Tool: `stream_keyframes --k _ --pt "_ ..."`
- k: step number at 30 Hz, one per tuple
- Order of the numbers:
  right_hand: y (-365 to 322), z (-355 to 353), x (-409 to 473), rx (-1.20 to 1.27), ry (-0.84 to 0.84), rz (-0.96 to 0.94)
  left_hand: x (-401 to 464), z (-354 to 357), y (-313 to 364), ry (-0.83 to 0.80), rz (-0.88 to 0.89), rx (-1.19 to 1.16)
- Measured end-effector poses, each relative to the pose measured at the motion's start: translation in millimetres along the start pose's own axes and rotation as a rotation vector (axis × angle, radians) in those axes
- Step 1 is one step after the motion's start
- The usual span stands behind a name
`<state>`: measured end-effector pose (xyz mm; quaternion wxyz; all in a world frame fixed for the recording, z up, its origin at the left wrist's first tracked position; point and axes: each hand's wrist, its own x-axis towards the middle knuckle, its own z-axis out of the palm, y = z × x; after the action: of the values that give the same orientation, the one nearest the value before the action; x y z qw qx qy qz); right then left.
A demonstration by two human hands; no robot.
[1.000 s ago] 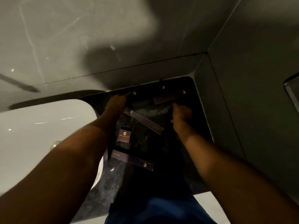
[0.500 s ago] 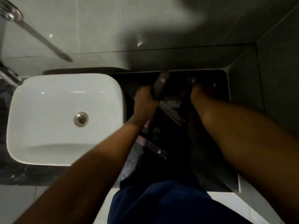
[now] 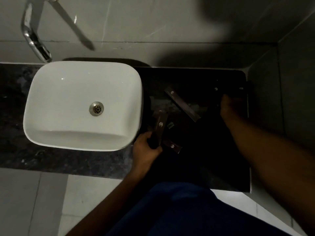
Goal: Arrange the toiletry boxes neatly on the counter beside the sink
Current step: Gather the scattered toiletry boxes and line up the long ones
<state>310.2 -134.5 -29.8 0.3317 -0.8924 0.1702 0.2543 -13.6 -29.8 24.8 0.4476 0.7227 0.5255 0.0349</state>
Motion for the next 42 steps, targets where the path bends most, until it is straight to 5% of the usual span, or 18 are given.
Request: stream_keyframes --k 3,6,13,18,26,42 --pt "8.2 -4.5 -24.9 0.291 0.14 -0.073 -23.0 -9.5 -28.6 0.006 -0.07 0.057" --pt "45.4 -4.5 -81.8 0.332 0.048 -0.239 -36.5 -19.2 -54.6 -0.034 -0.114 0.119" --pt "153.0 37.6 -221.3 -0.213 -0.273 -0.676 -42.6 -29.4 -93.5 -0.028 -0.144 0.173" --pt "159.2 64.4 -228.2 -0.547 -0.438 -0.494 -35.3 -17.3 -99.2 -0.048 -0.17 0.172" --pt "132.4 80.0 -187.6 -0.256 -0.16 -0.347 -2.3 21.3 -61.4 -0.114 -0.049 0.097" --pt "131.0 90.6 -178.0 -0.217 -0.235 -0.407 13.9 42.6 -37.7 -0.119 -0.015 0.158"
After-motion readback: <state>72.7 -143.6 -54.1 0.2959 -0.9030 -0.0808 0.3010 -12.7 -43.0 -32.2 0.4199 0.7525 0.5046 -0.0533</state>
